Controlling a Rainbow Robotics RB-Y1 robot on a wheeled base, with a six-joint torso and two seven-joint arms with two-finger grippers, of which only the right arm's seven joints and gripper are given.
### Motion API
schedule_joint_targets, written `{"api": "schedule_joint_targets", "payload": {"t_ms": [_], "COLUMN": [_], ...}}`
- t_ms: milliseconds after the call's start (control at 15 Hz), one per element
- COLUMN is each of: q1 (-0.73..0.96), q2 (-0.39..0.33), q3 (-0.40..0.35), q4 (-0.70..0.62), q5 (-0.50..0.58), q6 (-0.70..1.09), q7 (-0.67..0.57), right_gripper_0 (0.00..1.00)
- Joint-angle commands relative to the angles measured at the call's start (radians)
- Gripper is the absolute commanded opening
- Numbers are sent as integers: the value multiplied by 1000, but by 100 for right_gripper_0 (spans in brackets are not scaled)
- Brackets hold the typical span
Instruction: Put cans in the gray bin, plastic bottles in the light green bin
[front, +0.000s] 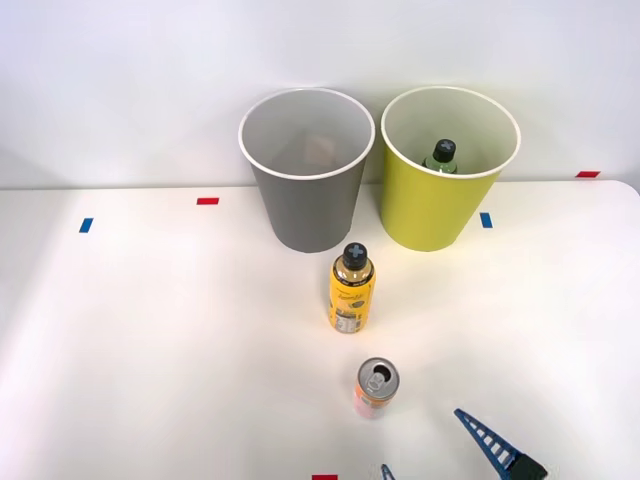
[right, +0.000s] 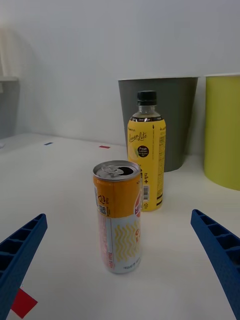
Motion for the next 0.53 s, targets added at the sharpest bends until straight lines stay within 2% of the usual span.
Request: {"api": "schedule_joint_targets", "payload": {"t_ms": [67, 200, 533], "q1": [-37, -62, -98], "q2": [39, 61, 82], "q3": [2, 8, 20], "q4": [1, 2, 85], "q5": [0, 0, 3], "q6": [49, 84, 38], "q7": [9, 12, 15], "right_gripper_0": [100, 100, 100]}}
